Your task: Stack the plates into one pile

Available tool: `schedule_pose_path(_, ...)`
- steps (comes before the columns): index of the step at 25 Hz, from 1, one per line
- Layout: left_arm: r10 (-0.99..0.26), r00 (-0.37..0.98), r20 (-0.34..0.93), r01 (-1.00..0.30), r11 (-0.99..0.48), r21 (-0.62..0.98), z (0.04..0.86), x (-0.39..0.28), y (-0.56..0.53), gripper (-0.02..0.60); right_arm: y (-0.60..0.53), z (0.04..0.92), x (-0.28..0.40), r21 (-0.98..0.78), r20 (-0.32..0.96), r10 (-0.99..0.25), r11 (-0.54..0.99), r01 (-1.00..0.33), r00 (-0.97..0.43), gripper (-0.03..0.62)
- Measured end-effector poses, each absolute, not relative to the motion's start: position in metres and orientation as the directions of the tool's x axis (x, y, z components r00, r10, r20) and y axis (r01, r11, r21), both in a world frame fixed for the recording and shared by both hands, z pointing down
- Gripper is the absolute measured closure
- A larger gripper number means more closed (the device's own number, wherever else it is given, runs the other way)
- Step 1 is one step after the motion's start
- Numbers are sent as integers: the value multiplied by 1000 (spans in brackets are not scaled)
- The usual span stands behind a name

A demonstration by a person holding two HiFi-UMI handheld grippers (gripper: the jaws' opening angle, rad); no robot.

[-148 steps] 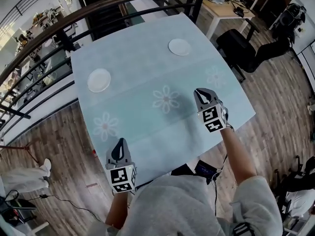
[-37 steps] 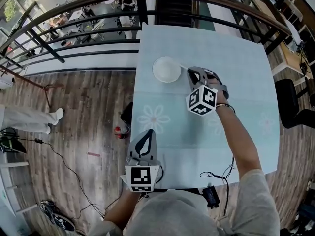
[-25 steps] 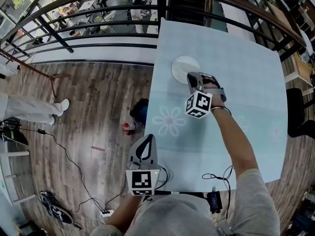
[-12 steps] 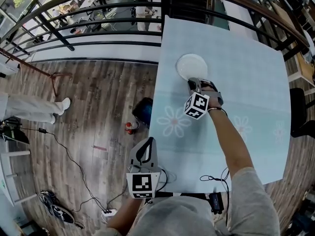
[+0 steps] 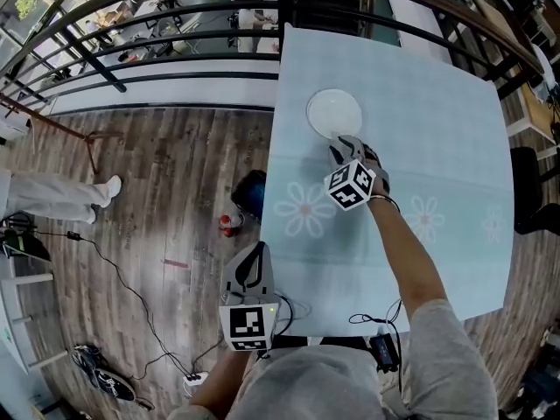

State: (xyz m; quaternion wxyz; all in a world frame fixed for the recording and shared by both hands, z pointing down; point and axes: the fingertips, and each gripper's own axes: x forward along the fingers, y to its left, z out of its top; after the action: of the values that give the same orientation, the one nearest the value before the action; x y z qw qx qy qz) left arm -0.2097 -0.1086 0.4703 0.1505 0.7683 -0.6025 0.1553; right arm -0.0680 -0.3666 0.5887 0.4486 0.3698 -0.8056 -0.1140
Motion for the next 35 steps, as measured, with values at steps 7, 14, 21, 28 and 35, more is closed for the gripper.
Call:
schedule_pose_path(7, -879, 292, 376, -953, -301, 37, 450, -188, -105, 565, -297, 491, -30, 438, 453, -797, 589, -679, -399, 527)
schedule_pose_path(14, -893, 328, 307, -940, -341, 11, 413, -159, -83, 565, -182, 399, 20, 272, 351, -792, 598, -754, -501, 559)
schedule_pose_path(21, -884, 358, 302, -928, -372, 10, 380, -113, -23, 565, -68, 352, 87, 215, 334, -813, 558, -801, -477, 559)
schedule_pose_path(28, -881, 391, 266, -913, -409, -11, 362, -63, 71, 565, 55, 350, 154, 105, 290, -856, 474, -874, -429, 559)
schedule_pose_path(35, -867, 428, 254, -895, -446, -17, 351, -21, 141, 566, 139, 345, 193, -7, 233, -890, 402, -916, -393, 559)
